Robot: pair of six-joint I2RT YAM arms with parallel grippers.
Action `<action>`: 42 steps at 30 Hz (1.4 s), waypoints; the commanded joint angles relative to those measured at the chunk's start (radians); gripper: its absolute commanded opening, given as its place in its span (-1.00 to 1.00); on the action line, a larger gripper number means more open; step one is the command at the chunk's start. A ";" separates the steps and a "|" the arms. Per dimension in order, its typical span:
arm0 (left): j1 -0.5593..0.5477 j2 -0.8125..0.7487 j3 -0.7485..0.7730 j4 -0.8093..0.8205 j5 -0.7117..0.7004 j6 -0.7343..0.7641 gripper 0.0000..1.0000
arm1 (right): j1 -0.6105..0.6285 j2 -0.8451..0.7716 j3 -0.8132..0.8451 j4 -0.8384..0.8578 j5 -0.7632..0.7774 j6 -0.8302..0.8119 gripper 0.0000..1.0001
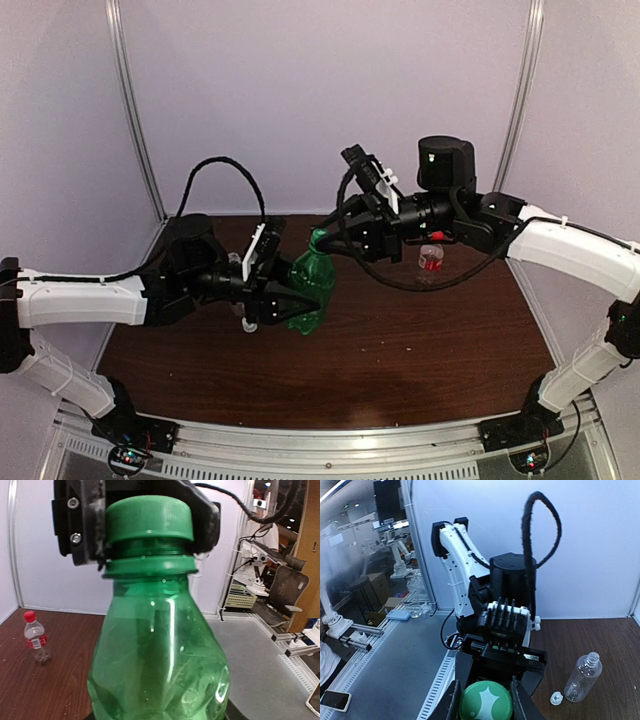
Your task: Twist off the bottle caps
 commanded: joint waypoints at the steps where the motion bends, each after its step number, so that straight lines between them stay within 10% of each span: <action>1: -0.006 -0.008 0.011 0.170 0.210 -0.048 -0.34 | -0.014 0.031 0.062 -0.120 -0.246 -0.165 -0.61; 28: -0.005 -0.001 0.015 0.116 0.115 -0.013 -0.35 | -0.014 -0.025 0.040 -0.095 -0.121 -0.080 0.17; 42: -0.003 -0.030 0.030 0.008 -0.178 0.054 -0.35 | 0.016 -0.125 0.007 -0.039 0.383 0.210 0.45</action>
